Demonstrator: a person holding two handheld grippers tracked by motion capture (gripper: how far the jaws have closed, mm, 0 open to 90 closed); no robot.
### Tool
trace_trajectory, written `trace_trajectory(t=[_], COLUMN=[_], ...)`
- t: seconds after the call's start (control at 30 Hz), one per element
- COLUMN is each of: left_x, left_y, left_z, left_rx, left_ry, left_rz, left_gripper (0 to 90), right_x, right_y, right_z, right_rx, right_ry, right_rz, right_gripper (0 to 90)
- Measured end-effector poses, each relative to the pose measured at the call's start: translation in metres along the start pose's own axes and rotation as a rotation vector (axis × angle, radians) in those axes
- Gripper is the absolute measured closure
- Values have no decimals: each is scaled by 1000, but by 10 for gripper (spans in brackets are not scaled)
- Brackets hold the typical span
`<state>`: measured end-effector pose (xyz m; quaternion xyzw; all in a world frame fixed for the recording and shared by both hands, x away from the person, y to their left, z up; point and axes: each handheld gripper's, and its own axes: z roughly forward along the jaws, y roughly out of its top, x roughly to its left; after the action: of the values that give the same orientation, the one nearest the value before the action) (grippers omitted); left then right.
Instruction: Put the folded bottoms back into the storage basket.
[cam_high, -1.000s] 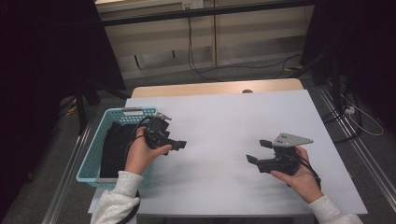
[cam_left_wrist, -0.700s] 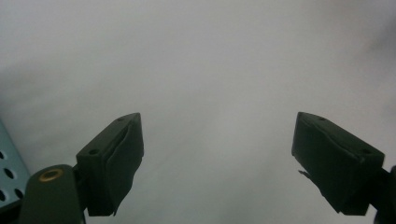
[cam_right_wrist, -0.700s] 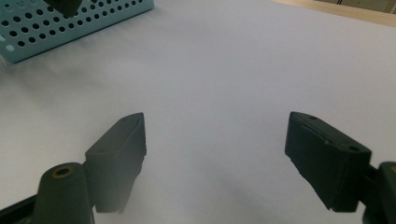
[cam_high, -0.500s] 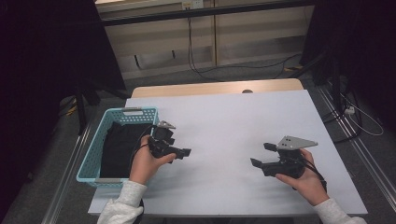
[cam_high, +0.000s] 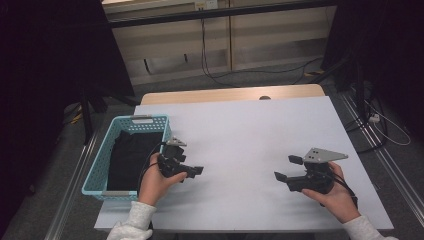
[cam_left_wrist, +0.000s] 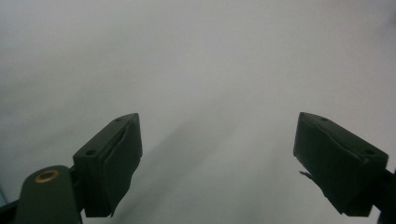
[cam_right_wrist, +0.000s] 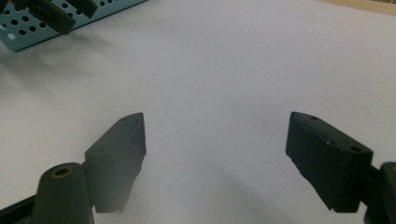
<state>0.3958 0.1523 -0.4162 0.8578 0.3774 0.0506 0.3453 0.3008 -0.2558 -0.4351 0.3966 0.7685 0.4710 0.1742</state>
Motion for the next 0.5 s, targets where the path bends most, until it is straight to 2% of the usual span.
trace_trajectory(t=[0.3,0.33,0.43,0.5], left_x=[-5,-5,-8,-8], left_y=[-6,-7,-9,-11], left_z=[-1,-1,1,2], left_rx=[-27,-23,-12,-17], left_ry=[-14,-23,-5,-16], left_rz=[16,16,36,28], left_gripper=[147,147,139,137], right_x=[-3,-3,-4,-5], right_y=[-4,-4,-6,-7], right_z=[-5,-5,-7,-9], right_rx=[6,10,11,12], right_ry=[-11,-9,-8,-14], right_rz=[2,2,11,7], right_gripper=[198,197,196,197])
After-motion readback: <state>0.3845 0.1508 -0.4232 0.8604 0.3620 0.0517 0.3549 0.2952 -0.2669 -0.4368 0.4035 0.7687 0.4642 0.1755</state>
